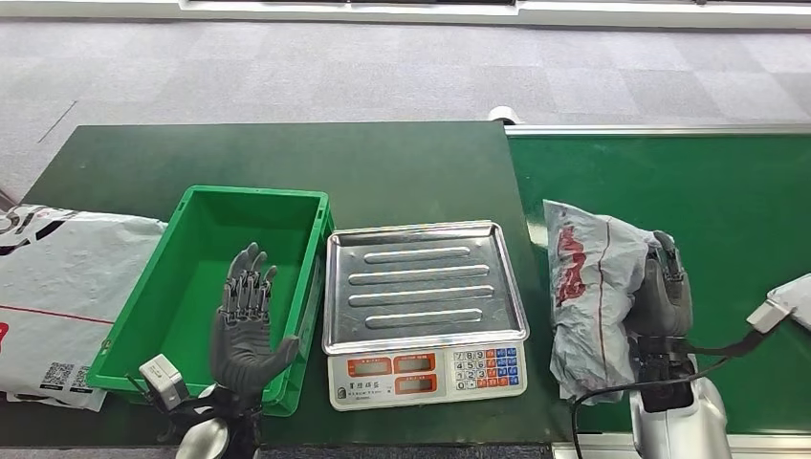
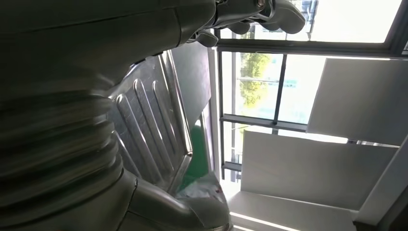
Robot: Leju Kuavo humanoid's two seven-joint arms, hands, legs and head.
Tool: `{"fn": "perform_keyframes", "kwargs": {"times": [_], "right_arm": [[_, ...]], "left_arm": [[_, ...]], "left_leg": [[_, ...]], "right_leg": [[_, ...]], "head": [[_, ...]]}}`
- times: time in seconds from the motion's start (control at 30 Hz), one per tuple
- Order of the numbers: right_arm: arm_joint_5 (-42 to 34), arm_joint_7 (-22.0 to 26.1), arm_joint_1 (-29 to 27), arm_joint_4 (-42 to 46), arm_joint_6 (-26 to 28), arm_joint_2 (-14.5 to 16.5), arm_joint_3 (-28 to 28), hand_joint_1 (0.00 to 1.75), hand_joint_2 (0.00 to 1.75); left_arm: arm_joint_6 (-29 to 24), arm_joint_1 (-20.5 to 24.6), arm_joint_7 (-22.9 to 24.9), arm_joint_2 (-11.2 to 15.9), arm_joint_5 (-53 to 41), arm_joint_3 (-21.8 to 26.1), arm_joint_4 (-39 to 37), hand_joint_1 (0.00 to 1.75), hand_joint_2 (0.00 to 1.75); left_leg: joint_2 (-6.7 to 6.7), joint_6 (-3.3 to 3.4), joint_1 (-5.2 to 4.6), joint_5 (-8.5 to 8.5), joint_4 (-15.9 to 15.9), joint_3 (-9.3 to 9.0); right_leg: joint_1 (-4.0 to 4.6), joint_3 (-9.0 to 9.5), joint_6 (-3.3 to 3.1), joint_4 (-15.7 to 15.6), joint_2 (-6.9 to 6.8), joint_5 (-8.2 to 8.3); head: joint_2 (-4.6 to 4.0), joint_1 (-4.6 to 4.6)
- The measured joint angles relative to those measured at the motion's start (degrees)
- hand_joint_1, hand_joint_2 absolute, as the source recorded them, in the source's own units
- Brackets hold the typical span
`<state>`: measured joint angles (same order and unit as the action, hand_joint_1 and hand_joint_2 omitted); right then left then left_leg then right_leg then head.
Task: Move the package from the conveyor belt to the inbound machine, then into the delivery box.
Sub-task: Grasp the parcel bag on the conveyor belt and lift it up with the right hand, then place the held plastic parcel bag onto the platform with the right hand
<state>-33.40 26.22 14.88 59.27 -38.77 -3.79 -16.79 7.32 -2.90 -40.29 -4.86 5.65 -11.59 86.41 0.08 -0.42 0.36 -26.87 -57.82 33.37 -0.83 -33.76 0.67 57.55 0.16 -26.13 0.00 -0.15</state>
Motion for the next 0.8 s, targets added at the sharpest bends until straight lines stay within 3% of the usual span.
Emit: {"fn": "perform_keyframes", "kwargs": {"times": [0.2, 0.33, 0.5, 0.6, 0.7, 0.8], "right_arm": [[-0.3, -0.6, -4.1, 11.8, 1.8, 0.3, 0.0, 1.75, 1.75], [3.8, -1.2, -2.4, 17.8, 3.2, 1.5, 1.1, 1.75, 1.75], [8.5, -3.4, 4.4, 22.3, 7.1, 2.3, 3.9, 1.75, 1.75], [11.2, -8.4, 10.0, 21.8, 9.4, 2.9, 6.5, 1.75, 1.75], [14.7, -14.4, 18.6, 16.2, 13.0, 3.7, 10.8, 1.75, 1.75], [16.8, -15.4, 26.6, 8.5, 15.4, 4.7, 15.1, 1.75, 1.75]], "left_arm": [[0.5, 0.1, 0.0, -0.1, -1.1, 0.0, 0.8, 0.00, 1.75], [0.9, 1.2, 0.0, -0.5, -1.9, 0.0, 0.8, 0.00, 1.75], [1.0, 2.5, 0.0, -1.3, -2.6, 0.0, 0.9, 0.00, 1.75], [0.8, 3.2, 0.0, -1.6, -2.8, 0.0, 1.4, 0.00, 1.75], [0.0, 4.6, 0.0, -1.7, -3.1, 0.0, 1.8, 0.00, 1.75], [-0.2, 6.0, 0.0, -1.7, -3.1, 0.1, 1.9, 0.00, 1.75]], "left_leg": [[-0.04, 0.01, 0.00, -0.01, 0.0, 0.07], [0.04, 0.01, 0.00, 0.04, 0.0, 0.09], [0.01, 0.09, 0.00, 0.24, 0.0, 0.11], [0.00, 0.08, -0.01, 0.29, 0.0, 0.27], [0.10, 0.05, -0.01, 0.40, 0.0, 0.29], [-0.05, 0.03, -0.01, 0.61, 0.0, 0.26]], "right_leg": [[0.00, -0.02, 0.05, 0.0, -0.01, -0.03], [-0.01, -0.04, 0.06, 0.0, 0.01, 0.02], [-0.01, -0.01, 0.10, 0.0, -0.01, 0.13], [-0.01, -0.05, 0.11, 0.1, 0.01, 0.21], [-0.01, -0.15, 0.08, 0.1, 0.09, 0.32], [0.00, -0.25, 0.06, 0.1, -0.04, 0.43]], "head": [[0.00, 0.01], [0.00, 0.01], [0.00, 0.02], [0.00, 0.01], [0.00, 0.00], [0.00, -0.01]]}}
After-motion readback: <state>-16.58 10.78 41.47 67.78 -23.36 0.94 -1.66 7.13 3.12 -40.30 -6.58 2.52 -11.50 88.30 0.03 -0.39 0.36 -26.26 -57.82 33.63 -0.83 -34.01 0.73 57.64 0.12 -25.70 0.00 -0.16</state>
